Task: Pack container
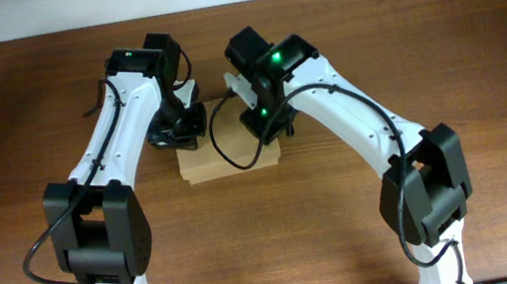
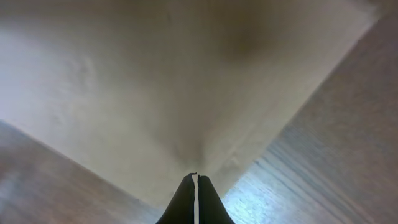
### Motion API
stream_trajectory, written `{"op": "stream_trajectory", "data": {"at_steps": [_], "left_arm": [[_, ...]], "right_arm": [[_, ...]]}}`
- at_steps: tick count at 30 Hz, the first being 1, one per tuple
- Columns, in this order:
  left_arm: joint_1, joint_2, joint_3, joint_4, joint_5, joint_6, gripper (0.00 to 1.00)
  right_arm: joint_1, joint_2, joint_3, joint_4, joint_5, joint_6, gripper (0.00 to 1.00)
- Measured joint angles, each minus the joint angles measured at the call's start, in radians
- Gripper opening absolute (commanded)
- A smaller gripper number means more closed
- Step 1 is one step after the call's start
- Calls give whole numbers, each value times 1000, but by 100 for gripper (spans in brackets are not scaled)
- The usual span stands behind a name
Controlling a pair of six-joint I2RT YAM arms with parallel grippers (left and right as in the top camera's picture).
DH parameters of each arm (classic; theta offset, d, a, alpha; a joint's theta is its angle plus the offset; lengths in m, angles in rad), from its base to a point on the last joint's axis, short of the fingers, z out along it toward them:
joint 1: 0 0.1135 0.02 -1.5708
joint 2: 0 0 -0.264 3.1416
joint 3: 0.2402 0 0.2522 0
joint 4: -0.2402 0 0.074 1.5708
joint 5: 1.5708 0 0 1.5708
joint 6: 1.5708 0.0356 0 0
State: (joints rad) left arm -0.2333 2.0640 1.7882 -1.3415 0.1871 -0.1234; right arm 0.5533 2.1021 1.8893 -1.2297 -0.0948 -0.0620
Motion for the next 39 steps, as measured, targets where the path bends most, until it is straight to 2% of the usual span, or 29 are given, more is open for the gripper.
{"op": "stream_trajectory", "data": {"at_steps": [10,16,24,33,34,35,36,37,38,39], "left_arm": [[2,0,4,-7,4,0,2],[16,33,101,-84,3,0,2],[89,50,533,-132,-69,0,3],[163,2,992,-151,-133,0,15],[166,-9,1031,-150,-137,0,18],[168,-22,1064,-143,-144,-1,27],[169,-34,1087,-135,-150,5,44],[169,-46,1107,-128,-161,7,93],[169,-59,1124,-120,-167,4,100],[168,-73,1140,-112,-174,3,100]], "right_arm": [[0,-7,-14,19,5,7,4],[-16,-13,174,-26,71,8,4],[-126,-61,572,-111,127,40,4],[-275,-80,974,-167,148,91,5],[-281,-84,1009,-166,149,93,15],[-284,-89,1048,-165,151,97,32],[-285,-96,1079,-161,150,101,60],[-285,-102,1108,-157,151,102,99],[-285,-110,1135,-152,151,103,99],[-285,-119,1162,-150,151,103,99]]}}
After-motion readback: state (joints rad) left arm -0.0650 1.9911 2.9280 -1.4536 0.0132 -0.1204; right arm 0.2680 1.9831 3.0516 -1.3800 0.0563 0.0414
